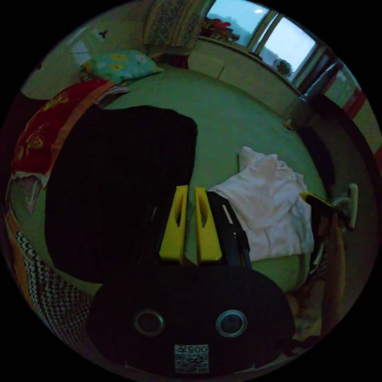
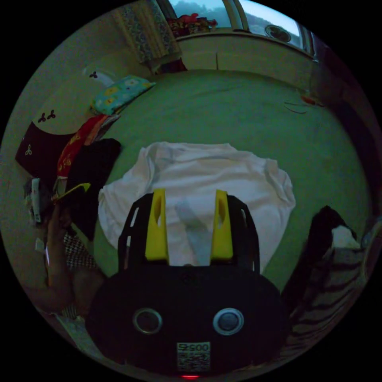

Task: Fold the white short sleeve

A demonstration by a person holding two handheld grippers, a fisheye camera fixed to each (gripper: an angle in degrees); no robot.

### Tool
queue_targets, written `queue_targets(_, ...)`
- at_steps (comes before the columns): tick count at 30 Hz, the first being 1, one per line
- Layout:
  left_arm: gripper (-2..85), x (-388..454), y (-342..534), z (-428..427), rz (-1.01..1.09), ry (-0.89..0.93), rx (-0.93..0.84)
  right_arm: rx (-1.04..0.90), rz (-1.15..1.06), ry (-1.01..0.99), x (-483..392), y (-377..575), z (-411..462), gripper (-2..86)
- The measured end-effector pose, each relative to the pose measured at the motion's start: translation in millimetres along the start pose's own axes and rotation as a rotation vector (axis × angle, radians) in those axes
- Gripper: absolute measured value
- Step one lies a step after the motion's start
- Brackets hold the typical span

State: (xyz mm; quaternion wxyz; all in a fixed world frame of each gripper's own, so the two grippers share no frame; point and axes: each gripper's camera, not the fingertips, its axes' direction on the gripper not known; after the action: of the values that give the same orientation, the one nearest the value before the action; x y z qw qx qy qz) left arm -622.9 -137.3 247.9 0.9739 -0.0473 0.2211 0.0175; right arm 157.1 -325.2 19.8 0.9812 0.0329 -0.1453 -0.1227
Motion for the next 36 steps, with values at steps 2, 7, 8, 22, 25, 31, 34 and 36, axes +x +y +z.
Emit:
queue_targets(2, 6.8, 0.4, 8.4, -9.7, 0.047, -0.007, 0.014, -0.014, 0.01, -0.095, -28.6, -4.4, 9.7, 18.2)
queue_targets(7, 7.5, -4.6, 34.9, -36.9, 0.103, 0.001, -0.005, -0.02, 0.036, -0.107, -86.5, -1.6, 33.3, 15.6)
queue_targets(8, 7.5, -6.0, 38.2, -40.5, 0.106, 0.009, -0.005, -0.04, 0.037, -0.054, -99.0, 3.3, 38.5, 12.0)
queue_targets(22, 6.4, -18.0, 154.6, -175.9, 0.143, 0.109, 0.126, 0.378, -0.136, 0.287, -311.1, 299.1, -139.5, -1.6)
queue_targets(25, 6.5, -10.0, 187.6, -206.5, 0.157, 0.129, 0.106, 0.433, -0.113, 0.315, -359.7, 378.5, -155.5, -1.5)
queue_targets(31, 6.4, 9.6, 263.5, -253.8, 0.259, 0.057, 0.05, 0.382, -0.167, 0.254, -427.7, 498.8, -162.5, -0.7)
queue_targets(34, 6.5, 17.7, 294.8, -259.8, 0.3, 0.041, -0.011, 0.209, -0.217, 0.187, -442.3, 532.3, -155.5, 0.2)
queue_targets(36, 6.7, 23.1, 310.6, -260.0, 0.325, 0.034, -0.046, 0.183, -0.239, 0.126, -444.6, 549.1, -161.8, 1.8)
